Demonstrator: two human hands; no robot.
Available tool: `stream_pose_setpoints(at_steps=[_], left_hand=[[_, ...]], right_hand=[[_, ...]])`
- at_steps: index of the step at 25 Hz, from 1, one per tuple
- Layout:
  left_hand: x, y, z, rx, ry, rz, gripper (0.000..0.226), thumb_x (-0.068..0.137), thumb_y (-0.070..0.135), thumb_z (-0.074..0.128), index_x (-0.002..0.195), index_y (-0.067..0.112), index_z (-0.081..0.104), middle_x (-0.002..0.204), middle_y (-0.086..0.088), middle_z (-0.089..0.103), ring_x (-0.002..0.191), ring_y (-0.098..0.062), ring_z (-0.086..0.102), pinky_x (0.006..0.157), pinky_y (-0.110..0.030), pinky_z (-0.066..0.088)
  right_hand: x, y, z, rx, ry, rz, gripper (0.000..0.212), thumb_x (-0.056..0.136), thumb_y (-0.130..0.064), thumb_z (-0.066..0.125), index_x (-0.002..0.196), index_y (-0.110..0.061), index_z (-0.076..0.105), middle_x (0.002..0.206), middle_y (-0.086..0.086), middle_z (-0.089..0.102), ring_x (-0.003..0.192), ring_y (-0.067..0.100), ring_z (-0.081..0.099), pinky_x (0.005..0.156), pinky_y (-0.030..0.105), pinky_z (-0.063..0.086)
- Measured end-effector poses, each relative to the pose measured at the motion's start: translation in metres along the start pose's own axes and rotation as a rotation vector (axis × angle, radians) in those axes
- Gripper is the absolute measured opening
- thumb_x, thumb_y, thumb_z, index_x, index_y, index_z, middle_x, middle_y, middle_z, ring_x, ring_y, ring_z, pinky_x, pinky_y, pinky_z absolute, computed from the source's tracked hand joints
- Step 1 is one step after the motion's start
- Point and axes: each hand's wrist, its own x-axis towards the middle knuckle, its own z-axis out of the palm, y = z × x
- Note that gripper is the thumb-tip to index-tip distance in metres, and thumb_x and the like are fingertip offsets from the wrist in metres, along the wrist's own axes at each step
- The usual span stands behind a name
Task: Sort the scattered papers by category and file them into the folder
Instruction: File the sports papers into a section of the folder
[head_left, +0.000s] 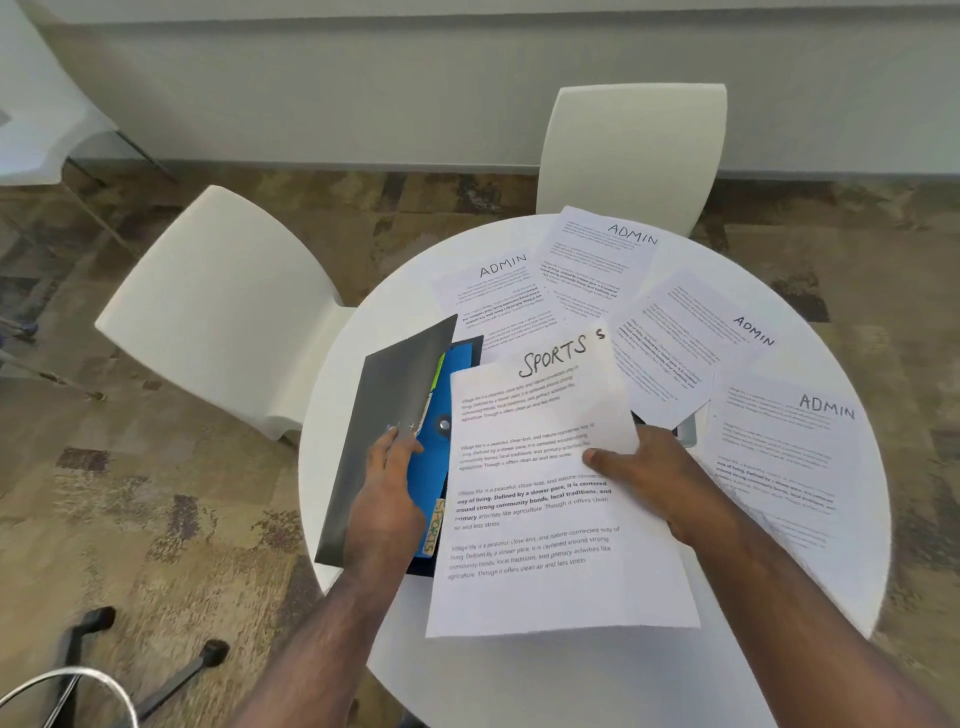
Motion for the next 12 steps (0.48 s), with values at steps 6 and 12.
stream_pose_setpoints(at_steps=[6, 12], left_hand=[[0.003, -0.017, 0.002, -0.125, 0.061, 0.061, 0.05, 0.081, -0.02, 0.042, 0.091, 0.028, 0.052, 0.156, 0.009, 0.035, 0.111, 0.002, 0.042, 0.072, -0.03, 0.058], [0.013, -0.031, -0.001, -0.154, 0.079, 0.079, 0.056, 0.076, -0.02, 0.04, 0.084, 0.035, 0.047, 0.143, 0.016, 0.047, 0.118, 0.011, 0.04, 0.07, 0.001, 0.039]], right_hand=[[0.025, -0.033, 0.027, -0.204, 0.029, 0.011, 0.015, 0.083, -0.013, 0.073, 0.081, -0.026, 0.065, 0.078, -0.014, 0.068, 0.068, 0.005, 0.067, 0.052, 0.019, 0.049], [0.047, -0.055, 0.062, -0.452, 0.124, -0.075, 0.017, 0.084, -0.019, 0.066, 0.1, -0.014, 0.072, 0.091, 0.001, 0.07, 0.073, 0.019, 0.062, 0.051, 0.018, 0.037]])
